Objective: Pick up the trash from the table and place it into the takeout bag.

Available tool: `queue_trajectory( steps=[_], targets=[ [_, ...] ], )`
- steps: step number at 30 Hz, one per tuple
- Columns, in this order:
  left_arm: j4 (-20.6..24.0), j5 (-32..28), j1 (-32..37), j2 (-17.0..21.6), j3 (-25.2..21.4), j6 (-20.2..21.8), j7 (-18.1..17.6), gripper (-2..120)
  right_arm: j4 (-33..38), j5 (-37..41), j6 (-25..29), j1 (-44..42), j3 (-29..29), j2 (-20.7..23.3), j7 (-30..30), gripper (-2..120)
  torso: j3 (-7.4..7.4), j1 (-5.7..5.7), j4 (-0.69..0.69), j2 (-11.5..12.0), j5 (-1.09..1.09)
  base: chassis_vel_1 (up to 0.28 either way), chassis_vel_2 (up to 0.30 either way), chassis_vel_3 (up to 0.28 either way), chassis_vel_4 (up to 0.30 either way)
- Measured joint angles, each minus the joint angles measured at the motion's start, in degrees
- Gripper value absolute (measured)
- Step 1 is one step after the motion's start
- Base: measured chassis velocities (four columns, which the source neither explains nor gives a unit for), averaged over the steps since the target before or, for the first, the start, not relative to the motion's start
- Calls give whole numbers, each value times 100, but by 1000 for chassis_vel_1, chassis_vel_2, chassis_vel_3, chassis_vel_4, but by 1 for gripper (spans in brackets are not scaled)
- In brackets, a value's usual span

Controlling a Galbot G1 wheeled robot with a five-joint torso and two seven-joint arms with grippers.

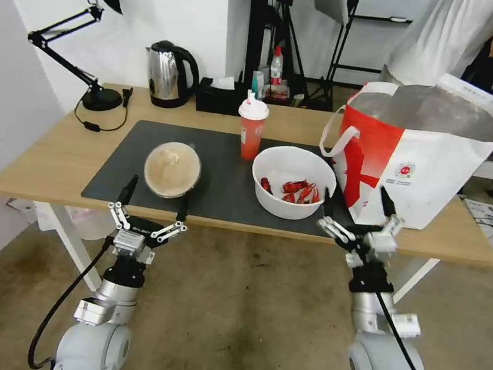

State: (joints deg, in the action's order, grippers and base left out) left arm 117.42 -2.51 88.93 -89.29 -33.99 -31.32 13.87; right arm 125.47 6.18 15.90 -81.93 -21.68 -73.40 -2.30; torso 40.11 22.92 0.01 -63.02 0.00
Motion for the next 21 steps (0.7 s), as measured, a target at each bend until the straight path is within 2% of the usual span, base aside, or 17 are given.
queue_trajectory(
  steps=[1,3,6,11,14,15,18,20,21],
  targets=[
    [0,4,8,-13,2,-1,0,100,102,185,-226,129,151,199,91,100,0,0,0,0,0,0,0,0,0],
    [0,6,12,-15,2,-2,1,100,134,245,-296,172,199,271,145,99,0,0,-1,0,1,0,0,0,0],
    [17,12,52,-38,-5,-11,5,100,256,498,-590,402,438,655,409,100,0,0,-1,0,1,0,0,0,0],
    [43,26,83,-68,-9,-30,9,100,392,821,-1052,575,604,898,511,100,0,0,-1,0,1,0,0,0,0],
    [42,92,100,-123,0,-125,9,100,471,939,-1845,799,679,1052,613,100,0,0,-1,0,1,0,0,0,0],
    [42,92,100,-123,0,-125,9,100,471,939,-1845,799,679,1052,613,100,0,0,-1,0,1,0,0,0,0],
    [42,130,153,-165,33,-170,9,100,479,910,-2521,994,690,1083,601,100,0,0,0,0,1,0,0,0,0],
    [42,130,153,-165,33,-170,9,100,479,910,-2521,994,690,1083,601,100,0,0,0,0,1,0,0,0,0],
    [43,148,187,-182,48,-202,9,100,481,812,-3061,1147,670,1099,587,100,0,0,-1,0,1,0,0,0,0]
  ],
)
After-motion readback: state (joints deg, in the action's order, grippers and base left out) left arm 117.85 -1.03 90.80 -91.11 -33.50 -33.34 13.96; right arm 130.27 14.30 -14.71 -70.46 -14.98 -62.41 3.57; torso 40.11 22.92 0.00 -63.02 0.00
